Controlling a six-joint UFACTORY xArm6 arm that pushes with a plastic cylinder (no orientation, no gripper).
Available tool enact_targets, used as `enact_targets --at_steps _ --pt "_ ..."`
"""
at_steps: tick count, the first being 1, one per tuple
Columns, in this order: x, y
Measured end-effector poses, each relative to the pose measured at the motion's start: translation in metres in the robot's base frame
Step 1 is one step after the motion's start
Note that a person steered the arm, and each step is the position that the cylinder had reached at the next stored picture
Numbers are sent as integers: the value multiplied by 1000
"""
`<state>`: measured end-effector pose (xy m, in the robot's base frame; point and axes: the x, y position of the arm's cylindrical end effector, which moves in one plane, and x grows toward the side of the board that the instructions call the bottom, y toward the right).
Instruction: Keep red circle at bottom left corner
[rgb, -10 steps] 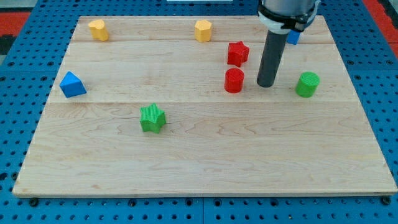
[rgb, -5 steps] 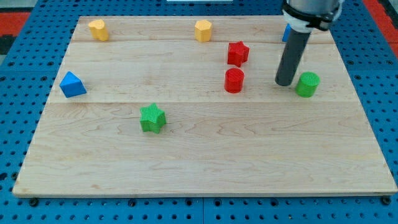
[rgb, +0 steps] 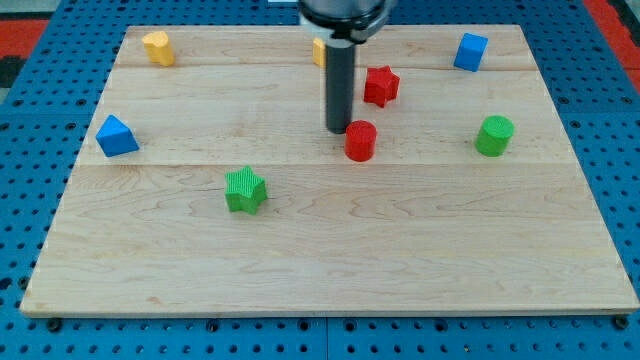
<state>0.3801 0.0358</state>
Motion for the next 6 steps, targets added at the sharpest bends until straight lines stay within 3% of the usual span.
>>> enact_targets --at_steps 1,2,4,5,6 --pt "-5 55" --pt "22 86" --pt "40 -48" --pt "40 -74" --pt "25 -57"
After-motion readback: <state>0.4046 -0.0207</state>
